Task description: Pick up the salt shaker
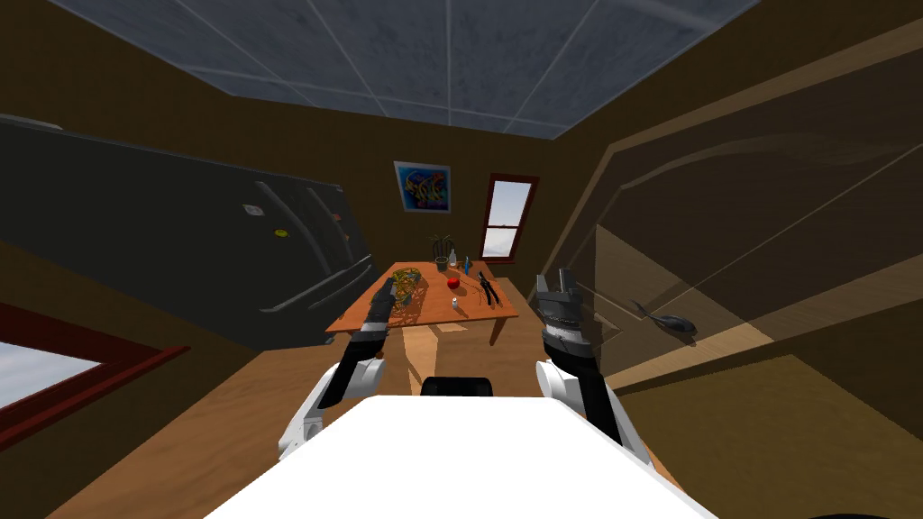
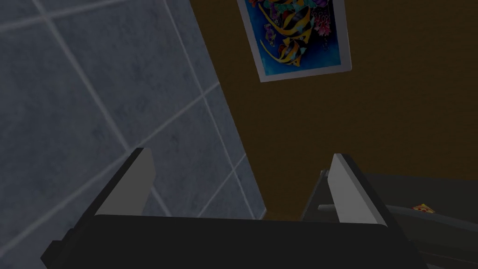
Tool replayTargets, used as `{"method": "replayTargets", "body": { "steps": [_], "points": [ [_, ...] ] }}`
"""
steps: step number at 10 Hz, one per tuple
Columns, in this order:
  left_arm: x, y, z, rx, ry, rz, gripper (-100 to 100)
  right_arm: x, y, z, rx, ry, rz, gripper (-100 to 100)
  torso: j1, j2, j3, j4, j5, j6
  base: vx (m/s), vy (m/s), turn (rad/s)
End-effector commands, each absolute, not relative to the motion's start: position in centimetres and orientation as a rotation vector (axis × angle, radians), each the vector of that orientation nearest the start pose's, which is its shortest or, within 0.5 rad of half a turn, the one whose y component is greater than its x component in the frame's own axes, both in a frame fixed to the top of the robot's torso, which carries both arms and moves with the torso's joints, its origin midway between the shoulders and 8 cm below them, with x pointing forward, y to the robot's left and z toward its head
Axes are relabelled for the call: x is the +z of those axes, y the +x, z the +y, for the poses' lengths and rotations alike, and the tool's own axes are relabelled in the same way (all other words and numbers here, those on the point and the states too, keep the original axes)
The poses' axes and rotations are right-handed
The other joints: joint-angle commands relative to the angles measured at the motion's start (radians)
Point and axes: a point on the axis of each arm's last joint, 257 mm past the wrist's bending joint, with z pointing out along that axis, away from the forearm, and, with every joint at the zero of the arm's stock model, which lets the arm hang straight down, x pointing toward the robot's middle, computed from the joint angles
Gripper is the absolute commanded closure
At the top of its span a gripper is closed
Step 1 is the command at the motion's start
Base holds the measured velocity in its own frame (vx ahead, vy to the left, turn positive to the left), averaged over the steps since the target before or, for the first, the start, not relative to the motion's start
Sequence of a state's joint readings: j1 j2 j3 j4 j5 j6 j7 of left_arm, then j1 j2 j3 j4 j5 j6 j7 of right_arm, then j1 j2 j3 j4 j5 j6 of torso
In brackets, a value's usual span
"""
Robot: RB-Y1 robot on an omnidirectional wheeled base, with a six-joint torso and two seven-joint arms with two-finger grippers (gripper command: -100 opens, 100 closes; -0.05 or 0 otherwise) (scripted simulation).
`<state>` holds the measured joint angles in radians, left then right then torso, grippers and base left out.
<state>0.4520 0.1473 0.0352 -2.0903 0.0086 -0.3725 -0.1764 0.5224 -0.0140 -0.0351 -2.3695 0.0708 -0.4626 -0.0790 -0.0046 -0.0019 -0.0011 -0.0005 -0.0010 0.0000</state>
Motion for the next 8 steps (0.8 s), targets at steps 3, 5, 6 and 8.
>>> {"method": "replayTargets", "body": {
  "steps": [3, 5, 6, 8],
  "points": [
    [-11.4, 41.8, 29.6, -0.959, -0.67, 1.079, -100, 5.0, 33.0, -27.9, 1.294, 0.603, 0.623, 0, -0.001, 0.0, 0.0, 0.0, 0.0, 0.0, 0.03, -0.087, -0.048],
    [-13.2, 42.5, 29.8, -0.93, -0.678, 1.122, -100, 5.0, 33.0, -27.9, 1.294, 0.603, 0.623, 0, -0.002, -0.001, 0.0, 0.0, 0.0, 0.0, 0.028, -0.078, -0.041],
    [-14.7, 43.1, 29.9, -0.903, -0.68, 1.158, -100, 5.0, 33.0, -27.9, 1.294, 0.603, 0.623, 0, 0.0, 0.0, 0.0, 0.0, 0.0, 0.0, 0.029, -0.057, -0.041],
    [-16.1, 43.6, 30.0, -0.876, -0.682, 1.194, -100, 5.0, 33.0, -27.9, 1.294, 0.603, 0.623, 0, -0.001, 0.0, 0.0, 0.0, 0.0, 0.0, 0.024, -0.077, -0.043]
  ]
}}
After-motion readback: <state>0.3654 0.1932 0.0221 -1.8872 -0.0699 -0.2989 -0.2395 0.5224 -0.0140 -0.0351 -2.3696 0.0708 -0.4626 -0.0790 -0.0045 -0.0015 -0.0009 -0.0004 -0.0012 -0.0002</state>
